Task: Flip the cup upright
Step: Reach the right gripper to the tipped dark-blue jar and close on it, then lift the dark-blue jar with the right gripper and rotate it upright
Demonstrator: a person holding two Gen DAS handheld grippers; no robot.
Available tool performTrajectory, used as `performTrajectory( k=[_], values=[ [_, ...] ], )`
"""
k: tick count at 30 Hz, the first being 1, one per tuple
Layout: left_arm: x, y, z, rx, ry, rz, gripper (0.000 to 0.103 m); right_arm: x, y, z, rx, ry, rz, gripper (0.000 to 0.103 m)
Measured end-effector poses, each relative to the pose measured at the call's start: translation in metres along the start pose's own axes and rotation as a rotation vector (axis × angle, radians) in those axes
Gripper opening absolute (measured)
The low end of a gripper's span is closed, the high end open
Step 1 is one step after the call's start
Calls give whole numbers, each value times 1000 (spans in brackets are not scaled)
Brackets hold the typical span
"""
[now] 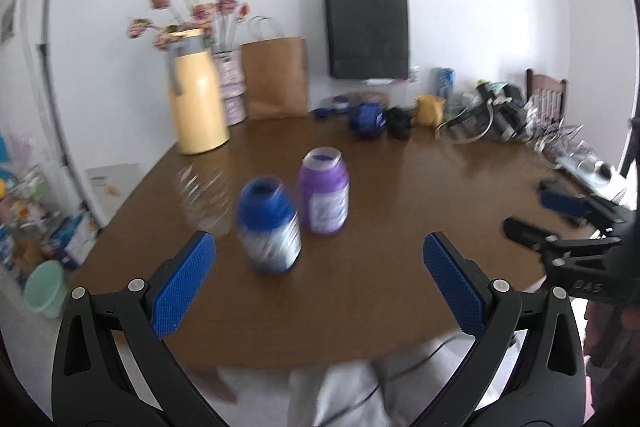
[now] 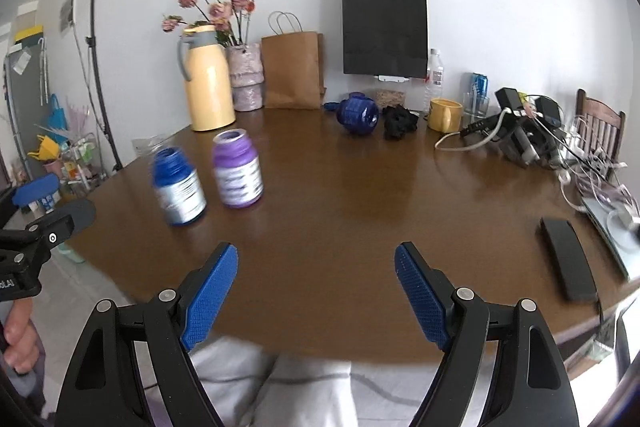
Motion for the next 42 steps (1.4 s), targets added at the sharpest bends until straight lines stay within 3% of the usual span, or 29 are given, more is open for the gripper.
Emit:
performTrajectory(
  k=[4,7,12,15,21,24,33,37,42],
  values=[
    [42,-2,-47,-44,-12,-3,103,36,-24,-51,42,19,-9,84],
    [71,-3,-92,-83,6,1,103,72,-35,-97,67,47,70,84],
    [110,-1,-174,-147,106,65,103,133,-55,-200,122,158,192,84],
    [125,1,-219,-181,172,120,103,153,-60,-258,129,240,284,84],
    [135,-4,-279,-164,216,114,103,170,-68,-366,92,359,468,84],
    [133,0,-304,-190,240,149,103,171,-67,-408,135,420,518,84],
    [137,20,-373,-223,284,181,103,170,-69,-481,219,542,606,84],
    [135,21,-383,-225,294,180,103,164,-66,-499,270,635,598,85],
    [134,18,-384,-225,291,155,103,166,-68,-508,261,691,557,86]
  ],
)
Point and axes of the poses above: each gripper's, at about its wrist camera, not at the fingertips, and z roughly against the way its jaws point, y to its left, x to its top, the point moved 6 cm from there along -z, roughly the way its jaws point, and after that the axes turned 8 degrees about -y, right-handed, at the moved point
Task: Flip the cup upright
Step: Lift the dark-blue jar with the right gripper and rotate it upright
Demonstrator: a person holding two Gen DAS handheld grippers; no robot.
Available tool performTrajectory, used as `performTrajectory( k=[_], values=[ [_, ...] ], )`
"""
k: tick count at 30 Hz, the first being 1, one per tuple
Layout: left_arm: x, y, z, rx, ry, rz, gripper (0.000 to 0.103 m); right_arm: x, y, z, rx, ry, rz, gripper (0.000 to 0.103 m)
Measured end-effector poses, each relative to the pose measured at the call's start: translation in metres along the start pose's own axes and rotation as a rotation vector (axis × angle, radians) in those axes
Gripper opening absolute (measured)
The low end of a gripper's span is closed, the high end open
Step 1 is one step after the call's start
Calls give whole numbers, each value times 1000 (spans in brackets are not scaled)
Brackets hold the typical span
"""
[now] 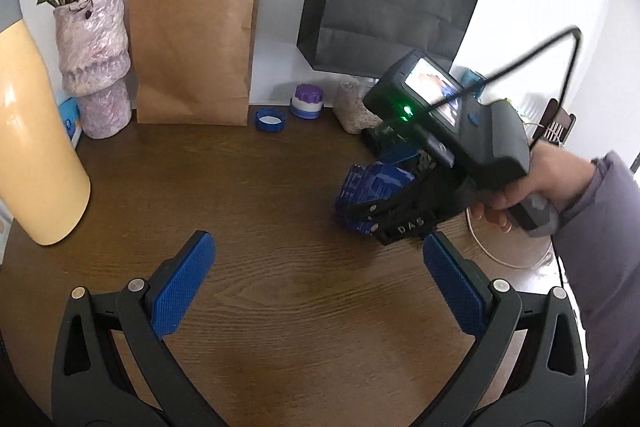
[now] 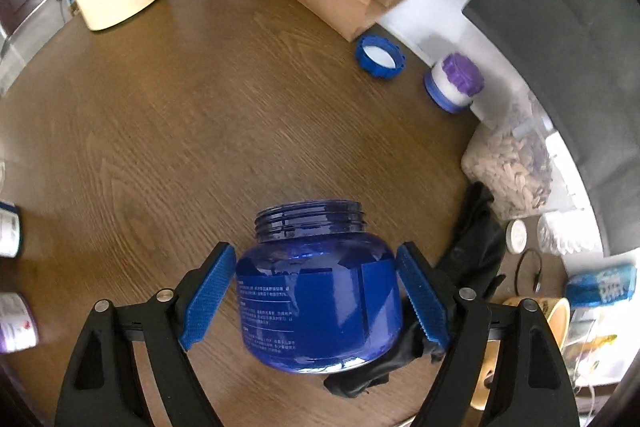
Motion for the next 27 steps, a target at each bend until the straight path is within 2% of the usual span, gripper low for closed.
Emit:
performTrajectory(
  k=[9,14,17,18,21,23,27],
  values=[
    [2,-1,6,-9,5,6,103,0,-9,-17,15,100,19,90],
    [1,3,9,4,9,10,103,-6,-10,-28,-32,129,11,92],
    [1,4,12,3,8,18,103,-26,-13,-49,-70,226,1,92],
    [2,5,14,4,2,16,103,-31,-15,-54,-80,232,2,92],
    [2,4,17,6,-1,10,103,-31,-28,-47,-42,148,-99,92],
    [2,4,18,4,0,11,103,-34,-35,-41,-69,127,-118,92],
    [3,0,32,0,-16,9,103,-35,-35,-6,-41,26,-208,92]
  ],
)
Point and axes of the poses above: each gripper's, at about its wrist camera, not at the fingertips, and z roughly against the way its jaws point, y to its left, x to its top, the point moved 6 cm from there along -z, roughly the way its jaws point, and after that the axes turned 8 degrees about -y, right-handed, at the moved point
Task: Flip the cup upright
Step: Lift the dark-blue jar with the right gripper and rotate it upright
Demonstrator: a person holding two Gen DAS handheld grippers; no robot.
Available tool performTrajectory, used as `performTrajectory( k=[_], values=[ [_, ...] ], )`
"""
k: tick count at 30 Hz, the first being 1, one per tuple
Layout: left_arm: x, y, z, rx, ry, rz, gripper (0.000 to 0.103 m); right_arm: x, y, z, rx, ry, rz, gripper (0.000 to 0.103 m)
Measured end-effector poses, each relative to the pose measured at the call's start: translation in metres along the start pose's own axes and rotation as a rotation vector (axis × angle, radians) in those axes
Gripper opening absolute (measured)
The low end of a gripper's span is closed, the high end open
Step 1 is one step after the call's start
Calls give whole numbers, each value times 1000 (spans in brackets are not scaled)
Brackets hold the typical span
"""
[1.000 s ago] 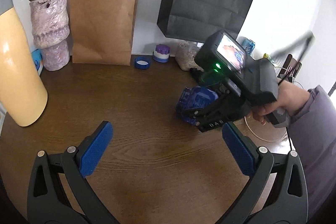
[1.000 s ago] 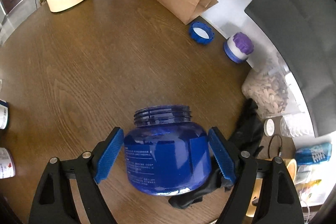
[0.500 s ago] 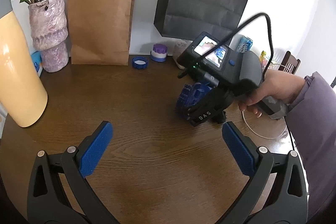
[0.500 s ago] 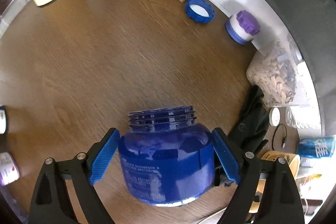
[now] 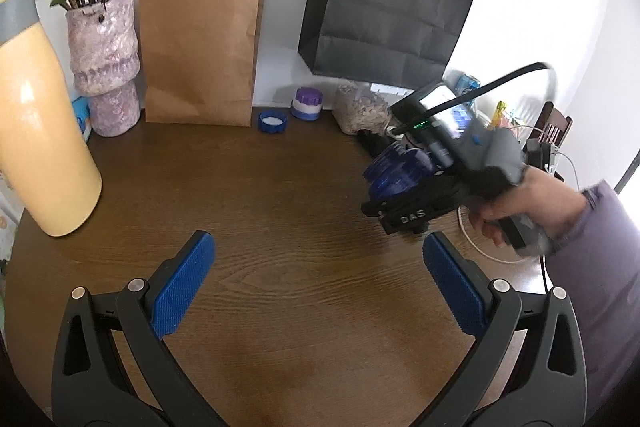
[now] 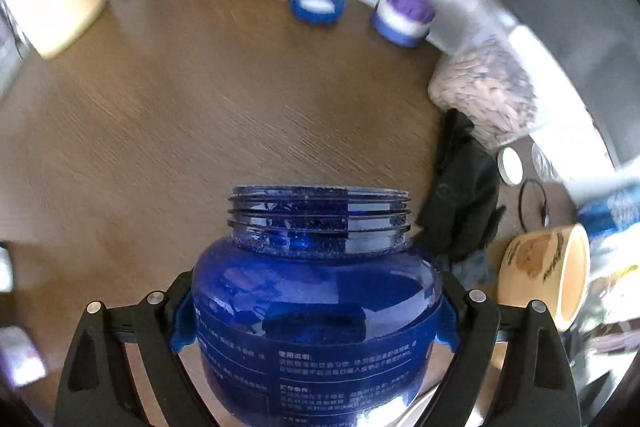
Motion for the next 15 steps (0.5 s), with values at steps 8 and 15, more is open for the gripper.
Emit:
performTrajectory(
  k=[8,15],
  values=[
    [7,-19,57,-3,-54,-37,103,-21,55,125,185,-308,-159,92],
    [-15,-47,123,-116,-67,-11,103,-77,127,231,297,-551,-171,92]
  ],
)
Point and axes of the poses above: each gripper's, at about its wrist camera, not at the fingertips, and z roughly against the way its jaws point, y to its left, x to its top, the point moved 6 cm from there along -z, roughly the way its jaws point, and after that the axes turned 8 degrees about -y, right-handed, at the moved point
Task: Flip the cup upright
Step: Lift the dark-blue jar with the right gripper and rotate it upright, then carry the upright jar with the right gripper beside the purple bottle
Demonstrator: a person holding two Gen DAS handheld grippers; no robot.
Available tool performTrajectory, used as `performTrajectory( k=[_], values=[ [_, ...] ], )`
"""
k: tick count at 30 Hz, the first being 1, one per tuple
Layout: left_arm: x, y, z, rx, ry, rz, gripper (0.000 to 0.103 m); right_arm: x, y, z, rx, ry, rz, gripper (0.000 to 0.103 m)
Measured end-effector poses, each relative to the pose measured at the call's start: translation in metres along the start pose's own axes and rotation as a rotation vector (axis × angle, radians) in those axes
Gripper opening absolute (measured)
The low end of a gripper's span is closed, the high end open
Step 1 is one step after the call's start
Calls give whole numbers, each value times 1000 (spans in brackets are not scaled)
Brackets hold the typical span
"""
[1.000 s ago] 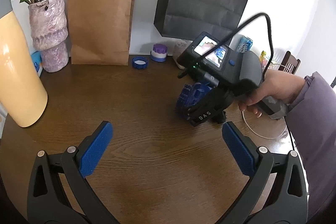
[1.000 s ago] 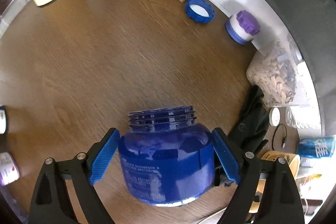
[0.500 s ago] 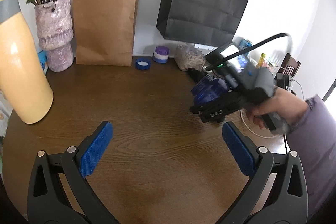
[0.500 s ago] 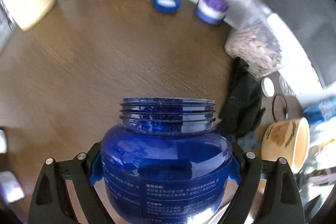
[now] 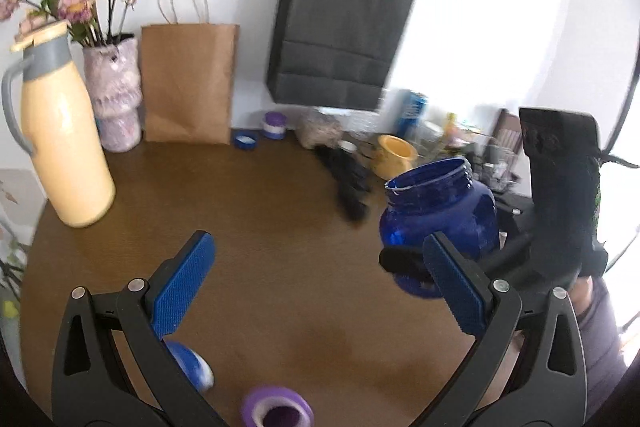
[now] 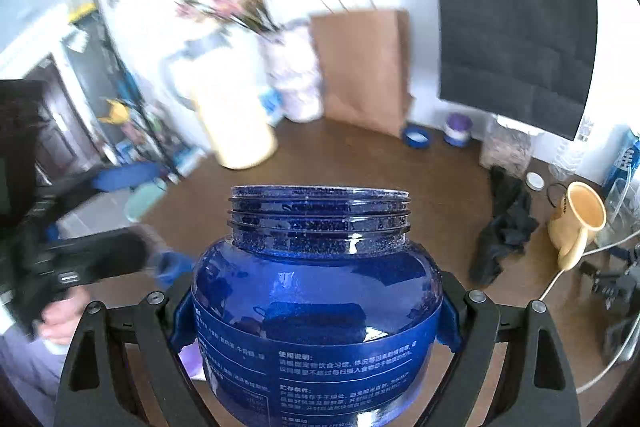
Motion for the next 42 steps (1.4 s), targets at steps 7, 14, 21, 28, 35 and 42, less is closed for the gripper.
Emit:
performTrajectory(
  k=[7,14,21,28,35,42],
  values=[
    [-37,-36,49,-145,19,26,103,-54,64,51,56,-98,35,92],
    [-84,-49,74,-130,45,-2,103,-104,96,61,26,-105,32,92],
    [-134,-9,116,8,26,2,103,-184,120,33,19,16,-39,92],
    [-173,49,153,132,14,112,103,-211,170,-17,8,-38,-16,92],
    [-193,83,170,186,0,151,103,-215,203,-53,-57,-82,21,92],
    [-204,88,164,147,26,156,103,-222,206,-64,-97,-40,29,93]
  ],
)
Point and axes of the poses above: each gripper's, at about its wrist camera, not at the fingertips, and z roughly against the way its jaws point, y to its left, x to its top, the point moved 6 cm from there along -z, roughly the way its jaws point, and after that the axes turned 8 degrees about -y, right-handed, at the moved point
